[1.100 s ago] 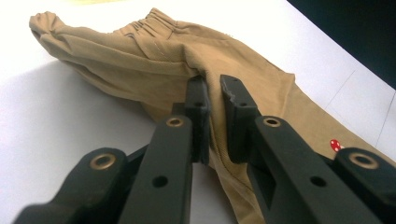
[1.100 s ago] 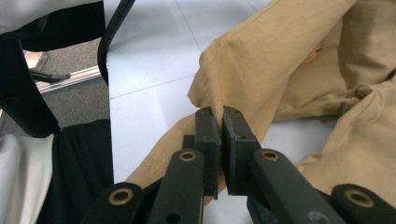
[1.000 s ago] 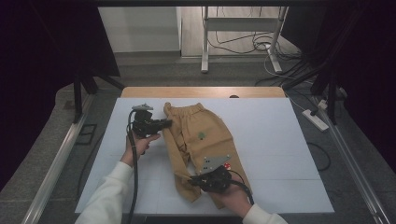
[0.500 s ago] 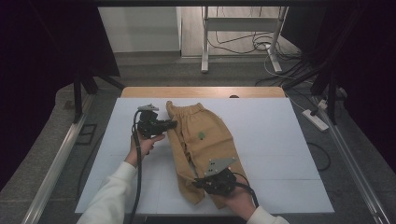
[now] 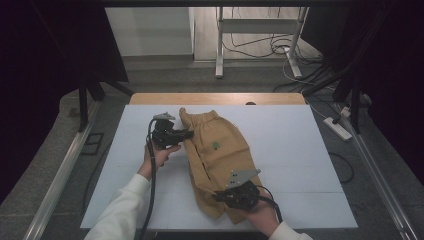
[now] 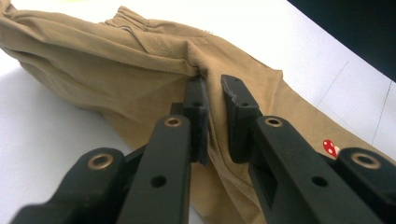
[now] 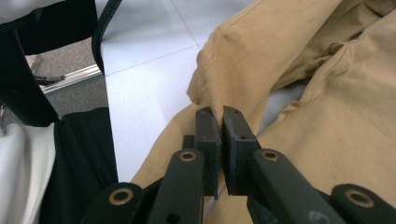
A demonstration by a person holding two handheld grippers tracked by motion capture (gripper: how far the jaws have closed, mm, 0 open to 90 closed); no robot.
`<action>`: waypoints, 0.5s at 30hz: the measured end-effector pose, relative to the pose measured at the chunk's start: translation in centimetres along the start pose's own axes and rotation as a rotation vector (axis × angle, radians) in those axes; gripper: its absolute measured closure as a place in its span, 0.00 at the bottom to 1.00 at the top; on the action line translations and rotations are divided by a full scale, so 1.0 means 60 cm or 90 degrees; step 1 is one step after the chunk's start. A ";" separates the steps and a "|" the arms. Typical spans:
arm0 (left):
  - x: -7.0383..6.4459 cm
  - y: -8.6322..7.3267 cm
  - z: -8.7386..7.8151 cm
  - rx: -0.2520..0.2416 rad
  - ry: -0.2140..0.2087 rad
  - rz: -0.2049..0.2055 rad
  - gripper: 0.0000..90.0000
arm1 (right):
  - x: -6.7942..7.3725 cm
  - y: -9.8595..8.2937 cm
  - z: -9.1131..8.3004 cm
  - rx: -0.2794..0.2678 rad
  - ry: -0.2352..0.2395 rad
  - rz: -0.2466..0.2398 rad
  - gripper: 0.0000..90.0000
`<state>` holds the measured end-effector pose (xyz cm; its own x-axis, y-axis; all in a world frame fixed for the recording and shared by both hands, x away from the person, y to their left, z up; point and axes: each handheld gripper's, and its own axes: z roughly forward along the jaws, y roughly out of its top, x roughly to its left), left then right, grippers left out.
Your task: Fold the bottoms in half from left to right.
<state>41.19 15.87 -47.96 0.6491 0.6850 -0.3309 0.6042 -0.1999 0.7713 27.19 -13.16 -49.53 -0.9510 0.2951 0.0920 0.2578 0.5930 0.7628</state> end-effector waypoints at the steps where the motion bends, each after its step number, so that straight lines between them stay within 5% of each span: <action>1: -0.002 0.001 0.002 0.001 -0.001 0.003 0.89 | 0.001 -0.001 -0.001 0.001 0.000 0.000 0.95; 15: -0.014 0.006 0.017 0.005 -0.006 0.015 0.89 | 0.002 -0.011 -0.019 -0.005 -0.006 0.007 0.95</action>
<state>41.37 14.51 -47.95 0.6680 0.6731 -0.3174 0.5921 -0.2223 0.7746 26.73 -14.37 -49.30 -0.9464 0.3090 0.0939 0.2667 0.5837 0.7670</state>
